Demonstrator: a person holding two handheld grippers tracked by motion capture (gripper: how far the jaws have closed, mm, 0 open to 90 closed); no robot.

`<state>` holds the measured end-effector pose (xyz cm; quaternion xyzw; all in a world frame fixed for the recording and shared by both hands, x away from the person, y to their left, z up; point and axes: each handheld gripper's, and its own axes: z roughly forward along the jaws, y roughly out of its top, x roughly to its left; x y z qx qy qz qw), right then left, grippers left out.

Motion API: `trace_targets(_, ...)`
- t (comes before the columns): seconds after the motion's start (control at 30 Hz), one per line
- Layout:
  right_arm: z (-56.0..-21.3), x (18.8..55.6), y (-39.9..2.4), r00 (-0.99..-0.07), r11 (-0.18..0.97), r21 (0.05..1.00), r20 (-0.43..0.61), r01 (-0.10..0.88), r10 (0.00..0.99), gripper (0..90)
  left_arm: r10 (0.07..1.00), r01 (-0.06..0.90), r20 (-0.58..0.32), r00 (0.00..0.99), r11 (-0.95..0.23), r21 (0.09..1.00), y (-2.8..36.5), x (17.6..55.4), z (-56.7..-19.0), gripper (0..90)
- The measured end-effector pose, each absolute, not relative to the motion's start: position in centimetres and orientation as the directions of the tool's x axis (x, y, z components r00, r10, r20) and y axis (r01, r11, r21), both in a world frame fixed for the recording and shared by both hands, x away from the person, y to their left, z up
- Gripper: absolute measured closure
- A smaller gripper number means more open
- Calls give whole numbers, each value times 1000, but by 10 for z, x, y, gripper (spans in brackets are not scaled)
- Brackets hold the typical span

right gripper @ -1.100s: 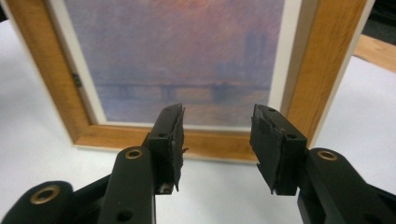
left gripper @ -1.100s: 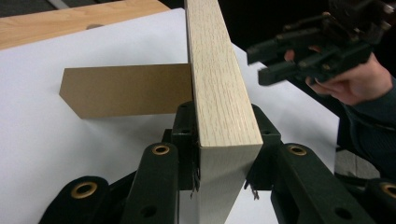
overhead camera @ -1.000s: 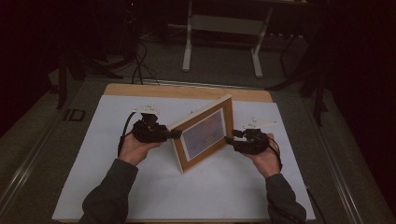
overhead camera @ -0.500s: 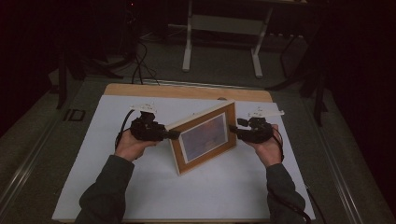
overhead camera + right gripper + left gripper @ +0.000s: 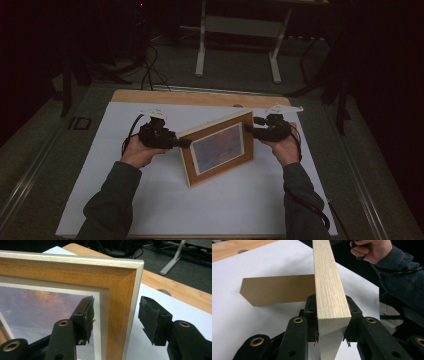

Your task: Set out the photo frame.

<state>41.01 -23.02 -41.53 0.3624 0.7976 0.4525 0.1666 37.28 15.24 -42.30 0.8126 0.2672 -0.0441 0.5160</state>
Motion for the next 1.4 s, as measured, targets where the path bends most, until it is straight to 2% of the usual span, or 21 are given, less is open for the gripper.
trace_targets(0.13,-419,418,-230,-695,330,832,90,446,713,424,388,480,-347,854,-328,814,156,375,-423,710)
trace_targets(0.53,-422,431,-220,-766,392,817,90,422,637,295,387,463,-324,863,-354,813,156,378,-421,707)
trace_targets(0.73,-426,437,-218,-775,370,823,129,431,618,275,384,460,-322,865,-354,814,156,380,-421,706)
trace_targets(0.93,-430,439,-222,-788,346,827,174,442,591,331,391,453,-310,867,-354,818,156,380,-421,705)
trace_targets(1.23,-431,439,-225,-779,330,827,190,455,598,362,406,453,-300,863,-361,815,155,382,-420,702)
trace_targets(1.4,-432,434,-232,-767,307,828,209,469,606,408,416,462,-304,857,-360,811,154,384,-421,701)
